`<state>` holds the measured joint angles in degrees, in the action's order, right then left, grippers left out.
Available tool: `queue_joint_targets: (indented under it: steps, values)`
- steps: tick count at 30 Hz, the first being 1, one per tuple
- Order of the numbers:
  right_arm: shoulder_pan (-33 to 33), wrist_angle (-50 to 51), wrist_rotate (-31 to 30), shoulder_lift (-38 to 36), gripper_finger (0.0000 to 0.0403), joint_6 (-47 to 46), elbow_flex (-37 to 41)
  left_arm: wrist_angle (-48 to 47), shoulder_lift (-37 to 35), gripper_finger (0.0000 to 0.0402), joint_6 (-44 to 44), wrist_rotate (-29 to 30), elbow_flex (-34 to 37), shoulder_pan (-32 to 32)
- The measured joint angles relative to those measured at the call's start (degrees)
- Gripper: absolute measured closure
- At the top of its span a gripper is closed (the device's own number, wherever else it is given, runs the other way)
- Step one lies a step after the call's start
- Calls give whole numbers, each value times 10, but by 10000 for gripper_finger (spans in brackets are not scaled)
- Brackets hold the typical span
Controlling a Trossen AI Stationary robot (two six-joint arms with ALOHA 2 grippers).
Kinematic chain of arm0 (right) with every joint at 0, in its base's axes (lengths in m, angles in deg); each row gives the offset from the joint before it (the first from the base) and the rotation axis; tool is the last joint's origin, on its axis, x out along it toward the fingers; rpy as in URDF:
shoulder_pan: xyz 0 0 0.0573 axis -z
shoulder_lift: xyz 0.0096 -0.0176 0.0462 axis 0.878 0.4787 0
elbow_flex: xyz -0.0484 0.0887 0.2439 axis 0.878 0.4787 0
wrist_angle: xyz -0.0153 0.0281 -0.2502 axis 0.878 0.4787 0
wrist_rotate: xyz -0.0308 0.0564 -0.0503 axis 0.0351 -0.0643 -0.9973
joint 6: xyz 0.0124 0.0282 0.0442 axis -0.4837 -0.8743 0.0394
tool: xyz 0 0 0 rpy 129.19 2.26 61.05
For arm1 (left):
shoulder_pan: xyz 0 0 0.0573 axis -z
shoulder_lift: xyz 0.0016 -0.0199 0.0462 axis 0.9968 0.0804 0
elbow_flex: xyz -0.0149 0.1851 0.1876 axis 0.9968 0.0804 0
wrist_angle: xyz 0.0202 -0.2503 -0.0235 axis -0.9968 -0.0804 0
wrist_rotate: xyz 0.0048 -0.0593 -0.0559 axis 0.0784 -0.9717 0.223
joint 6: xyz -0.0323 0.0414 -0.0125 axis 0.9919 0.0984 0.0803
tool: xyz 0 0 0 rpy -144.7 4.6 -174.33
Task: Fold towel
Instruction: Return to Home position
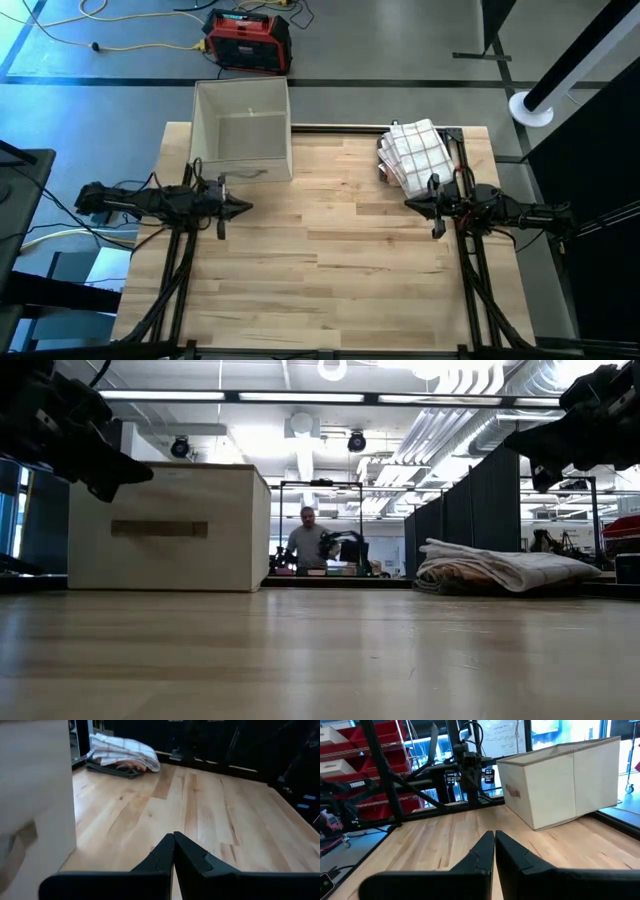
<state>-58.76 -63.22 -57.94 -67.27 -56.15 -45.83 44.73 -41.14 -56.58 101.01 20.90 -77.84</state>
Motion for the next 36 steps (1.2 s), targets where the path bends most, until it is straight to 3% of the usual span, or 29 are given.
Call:
queue_joint_targets:
  steps: [22, 29, 36]
  values:
    - [0, 23, 5, 1, 403, 0, 0, 20, -38, 401, -8, -2, 0, 0]
    - [0, 23, 5, 1, 403, 0, 0, 137, -38, 401, -64, -3, -1, 0]
    - [0, 23, 5, 1, 403, 0, 0, 121, -37, 401, -61, -95, 4, 0]
